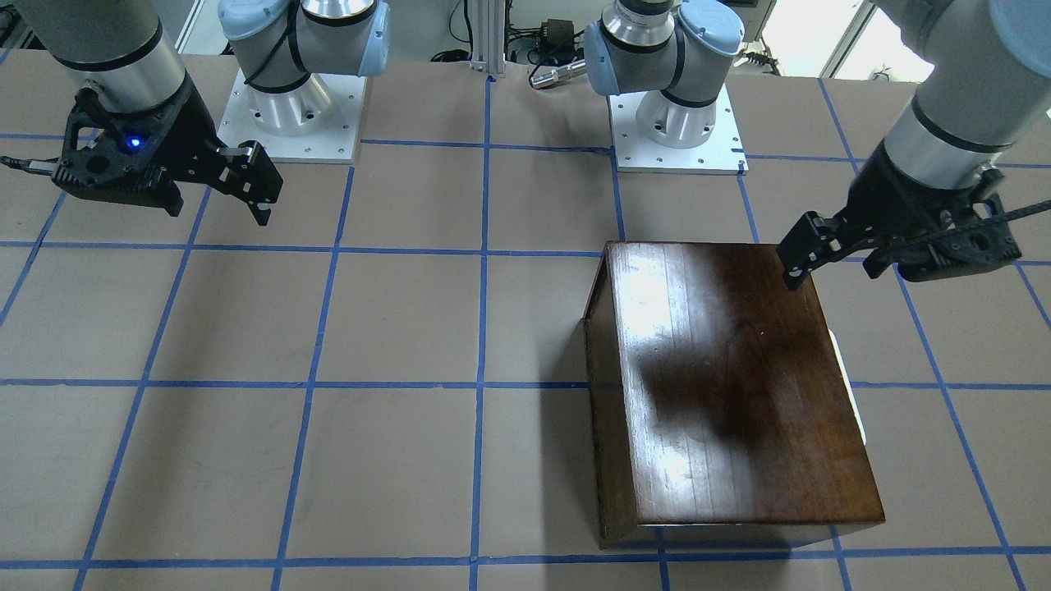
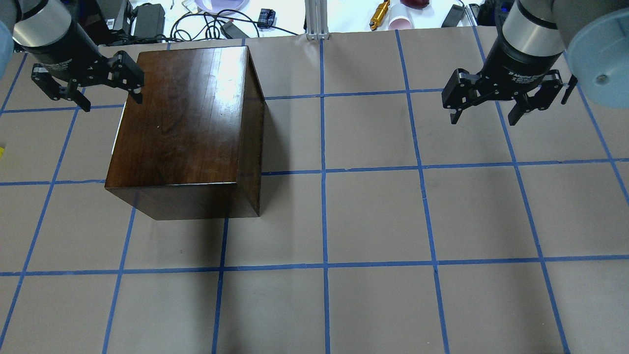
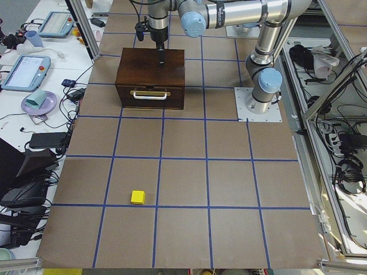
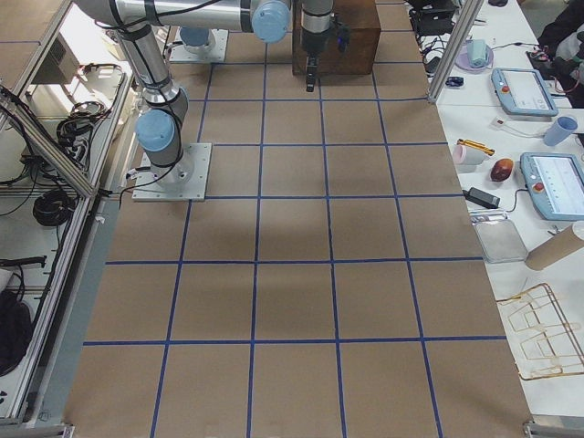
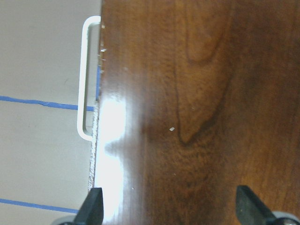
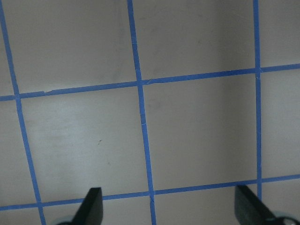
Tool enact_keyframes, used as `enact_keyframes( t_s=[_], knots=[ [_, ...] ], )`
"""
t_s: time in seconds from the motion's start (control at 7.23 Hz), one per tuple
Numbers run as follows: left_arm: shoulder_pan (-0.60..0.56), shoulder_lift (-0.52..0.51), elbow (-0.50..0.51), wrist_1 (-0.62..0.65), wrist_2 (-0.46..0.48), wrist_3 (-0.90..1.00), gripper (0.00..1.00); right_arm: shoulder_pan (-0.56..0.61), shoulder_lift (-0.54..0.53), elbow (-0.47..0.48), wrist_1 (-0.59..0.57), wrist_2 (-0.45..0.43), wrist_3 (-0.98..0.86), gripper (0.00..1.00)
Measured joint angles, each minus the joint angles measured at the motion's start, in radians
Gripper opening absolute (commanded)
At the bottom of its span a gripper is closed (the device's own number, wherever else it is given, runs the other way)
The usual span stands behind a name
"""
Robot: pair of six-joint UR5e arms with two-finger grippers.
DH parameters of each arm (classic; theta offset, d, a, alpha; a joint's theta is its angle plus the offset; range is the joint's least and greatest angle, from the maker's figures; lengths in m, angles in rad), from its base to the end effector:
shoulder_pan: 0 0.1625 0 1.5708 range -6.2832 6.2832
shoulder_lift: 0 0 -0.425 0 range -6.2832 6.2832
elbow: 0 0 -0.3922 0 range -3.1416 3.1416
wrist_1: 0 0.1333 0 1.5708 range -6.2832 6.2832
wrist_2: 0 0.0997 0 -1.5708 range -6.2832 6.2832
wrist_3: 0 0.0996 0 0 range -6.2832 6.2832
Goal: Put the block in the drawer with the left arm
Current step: 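Move the left gripper beside the cabinet toward the white drawer handle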
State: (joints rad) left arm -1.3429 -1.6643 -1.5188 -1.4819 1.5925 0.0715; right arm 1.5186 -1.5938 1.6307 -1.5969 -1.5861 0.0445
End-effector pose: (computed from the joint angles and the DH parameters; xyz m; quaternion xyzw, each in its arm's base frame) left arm -0.0067 -0.5516 0.4746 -0.0784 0.9966 -0.0218 0.0143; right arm 0.1065 -0.4870 0.4723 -0.0483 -0.9988 -0.0054 0.0076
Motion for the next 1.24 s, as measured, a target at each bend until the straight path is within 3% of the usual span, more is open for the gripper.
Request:
enact_keyframes(
  t_s=[0.41,1.24],
  knots=[
    [0.112,-0.041,0.027,0.015,-0.088,0.087,1.00,0.000,0.000,0.000,0.000,0.000,0.000,1.00],
    [0.261,-0.165,0.028,0.084,-0.111,0.374,1.00,0.000,0.000,0.000,0.000,0.000,0.000,1.00]
  ],
)
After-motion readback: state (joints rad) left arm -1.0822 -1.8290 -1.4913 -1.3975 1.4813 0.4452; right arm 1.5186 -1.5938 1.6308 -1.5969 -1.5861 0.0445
